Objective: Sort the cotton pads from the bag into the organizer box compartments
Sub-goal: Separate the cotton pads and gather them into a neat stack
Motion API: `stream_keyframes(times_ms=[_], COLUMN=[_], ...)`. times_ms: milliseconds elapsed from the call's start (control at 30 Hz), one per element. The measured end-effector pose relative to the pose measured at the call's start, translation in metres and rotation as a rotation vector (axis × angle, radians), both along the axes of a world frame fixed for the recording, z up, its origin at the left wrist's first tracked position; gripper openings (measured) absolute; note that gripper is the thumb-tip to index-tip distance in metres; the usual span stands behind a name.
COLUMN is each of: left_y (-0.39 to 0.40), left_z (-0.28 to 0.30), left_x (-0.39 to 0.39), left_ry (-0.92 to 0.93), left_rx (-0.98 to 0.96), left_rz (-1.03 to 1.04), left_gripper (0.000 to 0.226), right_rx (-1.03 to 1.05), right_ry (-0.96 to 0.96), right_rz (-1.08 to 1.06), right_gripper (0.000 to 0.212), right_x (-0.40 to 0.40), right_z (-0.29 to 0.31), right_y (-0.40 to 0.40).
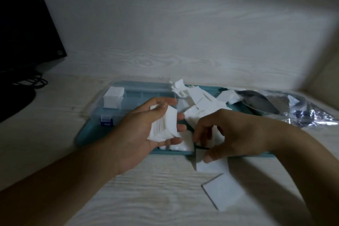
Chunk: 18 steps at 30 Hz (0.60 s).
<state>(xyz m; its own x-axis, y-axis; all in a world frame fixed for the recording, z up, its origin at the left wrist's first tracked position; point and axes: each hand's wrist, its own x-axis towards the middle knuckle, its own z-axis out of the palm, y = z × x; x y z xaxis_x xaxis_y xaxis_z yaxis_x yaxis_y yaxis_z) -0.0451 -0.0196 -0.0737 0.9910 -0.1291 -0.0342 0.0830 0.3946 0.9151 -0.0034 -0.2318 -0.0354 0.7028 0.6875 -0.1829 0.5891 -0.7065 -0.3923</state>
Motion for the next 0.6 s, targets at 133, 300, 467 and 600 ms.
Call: stream_keyframes(times_ms=[133,300,467,600], left_y=[0.001,0.001,-0.002,-0.004], left_z=[-0.001,-0.002,-0.004,-0.003], left_x=[0.0,0.002,0.002,0.0], left_ry=[-0.022,-0.021,-0.013,-0.006], left_rx=[0.029,0.007,-0.007,-0.001], left_rz=[-0.02,-0.026,-0.023,-0.033], left_gripper=[0.023,0.027,0.026,0.037], right_rx=[0.008,0.292,1.077,0.957], right_ry=[-0.021,-0.003,0.279,0.291], right_rz=[0.04,0.023,-0.171,-0.236], right_gripper=[0.02,0.026,0.006,0.007], right_x=[0.0,0.005,0.006,0.002], right_z=[-0.008,-0.002,0.001,-0.013], right_y=[0.007,0.002,0.005,0.02])
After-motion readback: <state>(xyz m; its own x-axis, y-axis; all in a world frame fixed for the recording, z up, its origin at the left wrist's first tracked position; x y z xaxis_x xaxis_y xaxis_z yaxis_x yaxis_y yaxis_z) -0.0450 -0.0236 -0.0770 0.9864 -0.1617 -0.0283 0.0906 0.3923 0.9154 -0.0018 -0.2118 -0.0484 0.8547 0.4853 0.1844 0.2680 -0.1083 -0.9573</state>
